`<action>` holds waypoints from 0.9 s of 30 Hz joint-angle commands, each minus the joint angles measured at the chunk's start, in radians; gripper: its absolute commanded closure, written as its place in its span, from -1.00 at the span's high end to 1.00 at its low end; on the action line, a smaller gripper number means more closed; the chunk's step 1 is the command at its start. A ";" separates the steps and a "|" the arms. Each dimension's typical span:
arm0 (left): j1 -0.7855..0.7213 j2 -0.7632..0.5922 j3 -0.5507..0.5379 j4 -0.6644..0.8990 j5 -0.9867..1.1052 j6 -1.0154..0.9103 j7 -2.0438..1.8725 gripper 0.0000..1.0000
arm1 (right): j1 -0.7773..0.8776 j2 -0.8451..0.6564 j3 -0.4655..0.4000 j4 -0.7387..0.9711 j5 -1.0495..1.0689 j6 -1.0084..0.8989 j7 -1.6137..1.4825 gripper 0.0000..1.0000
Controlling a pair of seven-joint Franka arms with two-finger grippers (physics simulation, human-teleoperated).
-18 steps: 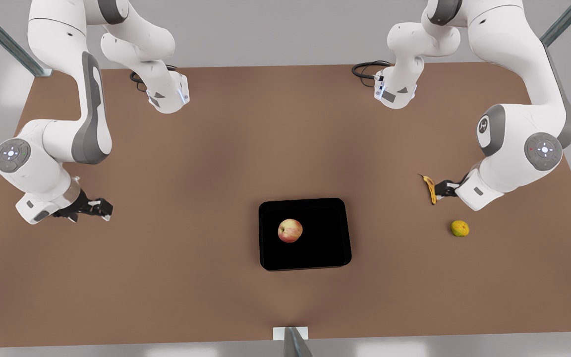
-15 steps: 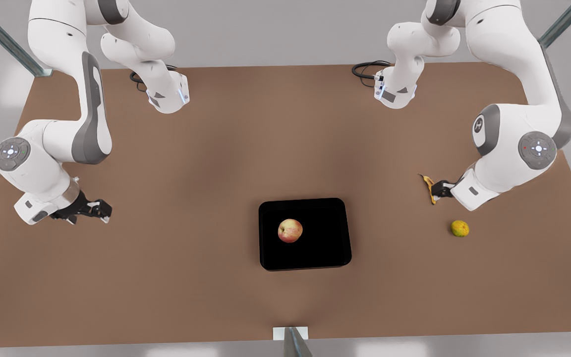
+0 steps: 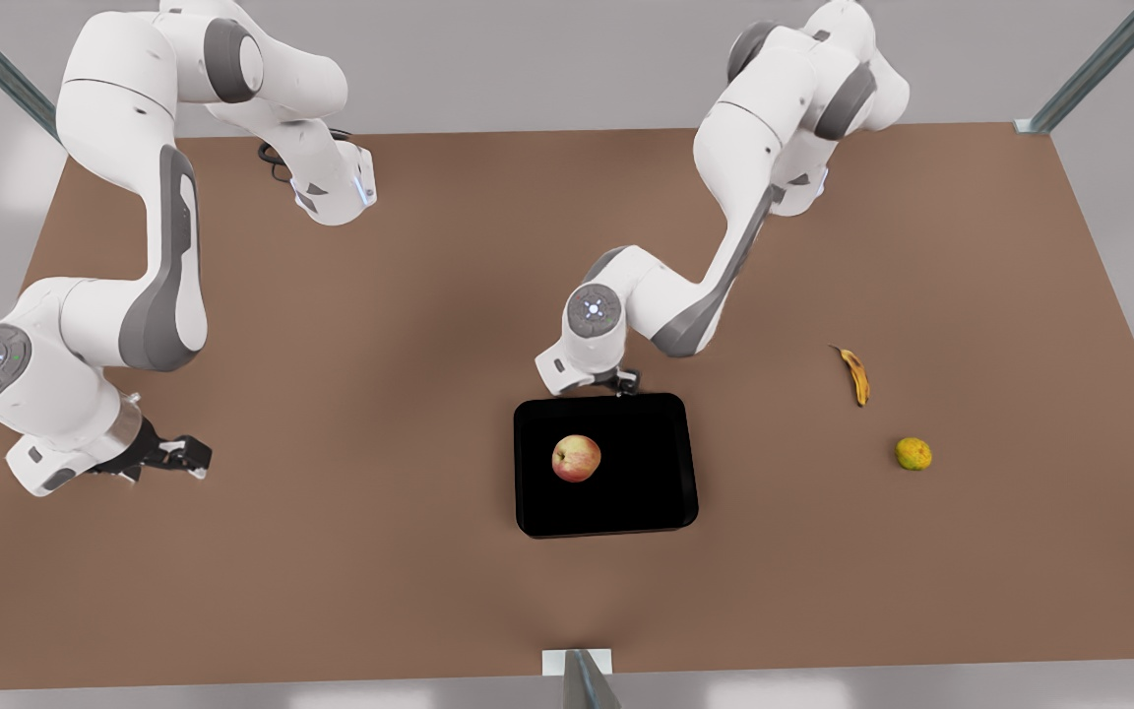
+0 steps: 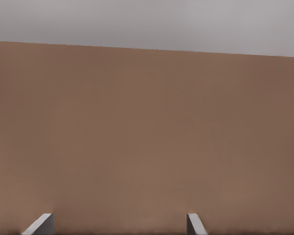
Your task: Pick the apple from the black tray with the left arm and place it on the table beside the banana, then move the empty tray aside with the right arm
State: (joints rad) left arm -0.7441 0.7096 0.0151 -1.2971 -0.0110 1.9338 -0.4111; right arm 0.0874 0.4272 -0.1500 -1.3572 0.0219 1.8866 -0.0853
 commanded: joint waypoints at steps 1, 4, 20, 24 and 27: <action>-0.018 0.022 -0.001 -0.004 0.002 0.165 -0.689 1.00 | 0.000 -0.001 0.000 0.001 0.003 -0.064 -0.011 1.00; -0.021 0.073 0.017 0.010 0.008 0.297 -0.753 1.00 | 0.000 -0.001 0.000 0.001 0.003 -0.064 -0.011 1.00; -0.023 0.206 0.063 0.110 0.088 0.332 -0.537 1.00 | 0.000 0.005 0.001 0.001 0.001 -0.064 -0.011 1.00; -0.014 0.241 0.065 0.119 0.088 0.378 -0.518 1.00 | 0.000 0.005 0.001 0.001 0.001 -0.064 -0.011 1.00; -0.012 0.248 0.065 0.121 0.085 0.398 -0.534 1.00 | 0.000 0.007 0.001 0.001 0.001 -0.064 -0.011 1.00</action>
State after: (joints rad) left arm -0.7564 0.9571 0.0797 -1.1773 0.0713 2.2957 -0.8663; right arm 0.0874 0.4352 -0.1485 -1.3566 0.0221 1.8235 -0.0930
